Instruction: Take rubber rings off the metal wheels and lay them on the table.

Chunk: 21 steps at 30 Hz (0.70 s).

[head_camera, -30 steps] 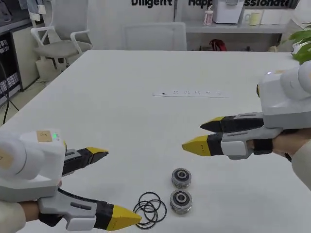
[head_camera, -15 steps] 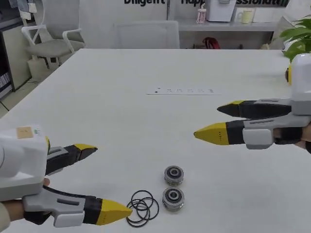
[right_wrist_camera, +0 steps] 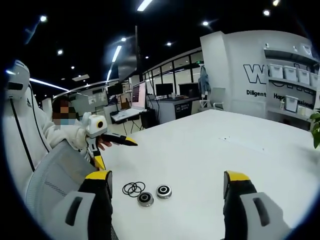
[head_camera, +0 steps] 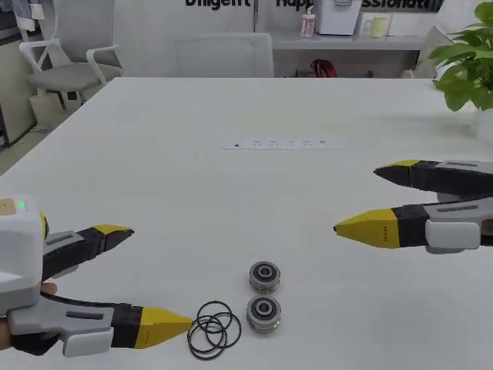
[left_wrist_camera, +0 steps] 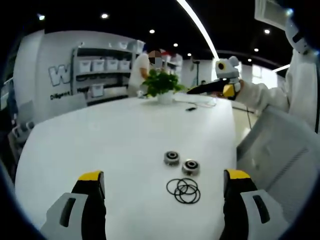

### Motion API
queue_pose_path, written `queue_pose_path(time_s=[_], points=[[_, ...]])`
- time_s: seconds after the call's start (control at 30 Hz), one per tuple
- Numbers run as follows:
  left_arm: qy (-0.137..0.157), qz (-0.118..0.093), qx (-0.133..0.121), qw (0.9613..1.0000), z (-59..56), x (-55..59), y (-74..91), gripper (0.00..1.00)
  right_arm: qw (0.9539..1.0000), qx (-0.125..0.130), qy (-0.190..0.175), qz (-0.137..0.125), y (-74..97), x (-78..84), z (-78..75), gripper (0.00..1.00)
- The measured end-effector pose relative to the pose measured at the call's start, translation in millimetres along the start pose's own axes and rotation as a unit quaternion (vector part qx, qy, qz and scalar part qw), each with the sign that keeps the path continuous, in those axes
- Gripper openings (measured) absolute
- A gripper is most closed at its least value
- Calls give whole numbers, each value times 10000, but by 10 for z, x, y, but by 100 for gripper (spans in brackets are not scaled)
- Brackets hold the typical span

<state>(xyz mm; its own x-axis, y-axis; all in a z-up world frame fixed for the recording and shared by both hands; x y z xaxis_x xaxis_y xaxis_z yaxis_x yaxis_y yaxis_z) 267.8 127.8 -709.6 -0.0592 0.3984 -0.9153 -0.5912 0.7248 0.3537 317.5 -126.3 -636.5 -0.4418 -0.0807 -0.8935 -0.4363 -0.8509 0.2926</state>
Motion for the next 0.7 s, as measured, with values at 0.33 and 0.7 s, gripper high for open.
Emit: queue_pose_path(time_s=[0.33,0.7], points=[[67,-5,-55,10000,3,4,38,100,9999,71,-47,116,86,224,2,96],[101,58,-30,9999,-24,41,53,100,9990,187,-289,287,158,537,-4,100]])
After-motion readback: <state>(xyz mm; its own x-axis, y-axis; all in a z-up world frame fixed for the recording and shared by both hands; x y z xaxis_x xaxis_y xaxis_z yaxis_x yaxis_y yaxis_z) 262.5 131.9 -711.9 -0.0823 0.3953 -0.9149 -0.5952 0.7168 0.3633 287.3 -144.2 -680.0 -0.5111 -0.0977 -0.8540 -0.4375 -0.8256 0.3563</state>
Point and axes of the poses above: the centre of the closed fingertips' face, and the gripper's own axes: y roughly backward along the fingers, z roughly to its left, x roughly out of its underside, the point moved 4 cm from there along y, roughly backward along the fingers, and after that the axes turned 15 degrees about -y, right-handed, at the moved point
